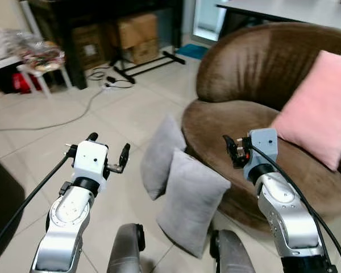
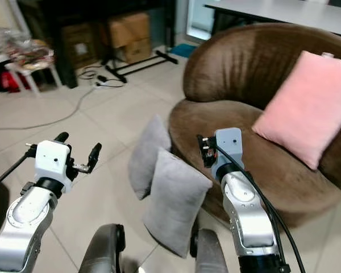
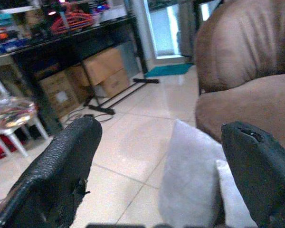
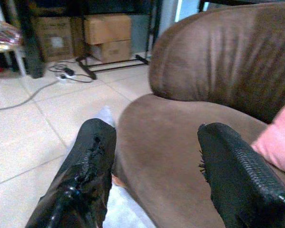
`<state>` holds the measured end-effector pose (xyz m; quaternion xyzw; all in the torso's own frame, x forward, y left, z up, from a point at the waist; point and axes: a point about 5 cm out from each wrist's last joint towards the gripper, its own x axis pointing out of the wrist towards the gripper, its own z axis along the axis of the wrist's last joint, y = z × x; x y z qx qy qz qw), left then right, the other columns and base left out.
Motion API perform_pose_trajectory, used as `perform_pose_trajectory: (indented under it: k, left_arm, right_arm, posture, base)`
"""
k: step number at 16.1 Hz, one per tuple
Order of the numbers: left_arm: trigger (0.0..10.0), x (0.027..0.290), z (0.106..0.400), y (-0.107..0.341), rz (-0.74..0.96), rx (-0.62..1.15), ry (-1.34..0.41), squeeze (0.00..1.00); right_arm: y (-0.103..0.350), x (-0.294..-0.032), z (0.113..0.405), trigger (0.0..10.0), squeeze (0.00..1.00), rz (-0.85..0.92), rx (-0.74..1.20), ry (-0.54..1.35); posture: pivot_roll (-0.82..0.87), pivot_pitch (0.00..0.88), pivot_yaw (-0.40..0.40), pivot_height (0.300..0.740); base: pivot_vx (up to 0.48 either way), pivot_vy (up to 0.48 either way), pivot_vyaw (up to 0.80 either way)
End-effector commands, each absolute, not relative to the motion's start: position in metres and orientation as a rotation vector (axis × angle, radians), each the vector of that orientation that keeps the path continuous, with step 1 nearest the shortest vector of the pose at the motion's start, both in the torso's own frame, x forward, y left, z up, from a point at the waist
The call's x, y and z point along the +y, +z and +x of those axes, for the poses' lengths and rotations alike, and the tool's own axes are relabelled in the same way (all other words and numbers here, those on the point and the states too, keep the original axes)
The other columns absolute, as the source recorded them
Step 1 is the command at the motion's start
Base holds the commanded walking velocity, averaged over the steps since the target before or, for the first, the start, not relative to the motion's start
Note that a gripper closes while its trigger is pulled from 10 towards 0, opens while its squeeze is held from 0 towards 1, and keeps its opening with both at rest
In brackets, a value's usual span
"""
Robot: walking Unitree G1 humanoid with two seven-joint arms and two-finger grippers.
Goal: Move the pillow to the sofa from floor
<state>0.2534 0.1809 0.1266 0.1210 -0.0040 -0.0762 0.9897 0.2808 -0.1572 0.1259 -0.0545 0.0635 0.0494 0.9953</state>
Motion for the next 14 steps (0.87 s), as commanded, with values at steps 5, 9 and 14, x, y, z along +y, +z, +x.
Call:
perform_pose_trajectory:
  k: [5,9,14]
  left_arm:
    - [10.0,0.1784,0.2559,0.1309,0.233,-0.026,-0.166,0.0]
    - [10.0,0.1787,0.2559,0.131,0.232,-0.027,-0.166,0.0]
    - [10.0,0.1786,0.2572,0.1316,0.233,-0.026,-0.165,0.0]
  right_arm:
    - [0.1315,-0.159,0.2834,10.0,0.0,-0.105,0.104,0.09]
    - [0.1323,-0.1546,0.2831,10.0,0.0,-0.136,0.099,0.136]
    - [0.1288,-0.1529,0.284,10.0,0.0,-0.148,0.118,0.141]
  posture:
    - [-0.1,0.0,0.026,0.61]
    - [-0.1,0.0,0.022,0.61]
    - [-0.1,0.0,0.023,0.61]
  base:
    - [0.275,0.0,0.0]
    - [0.277,0.0,0.0]
    - [0.279,0.0,0.48]
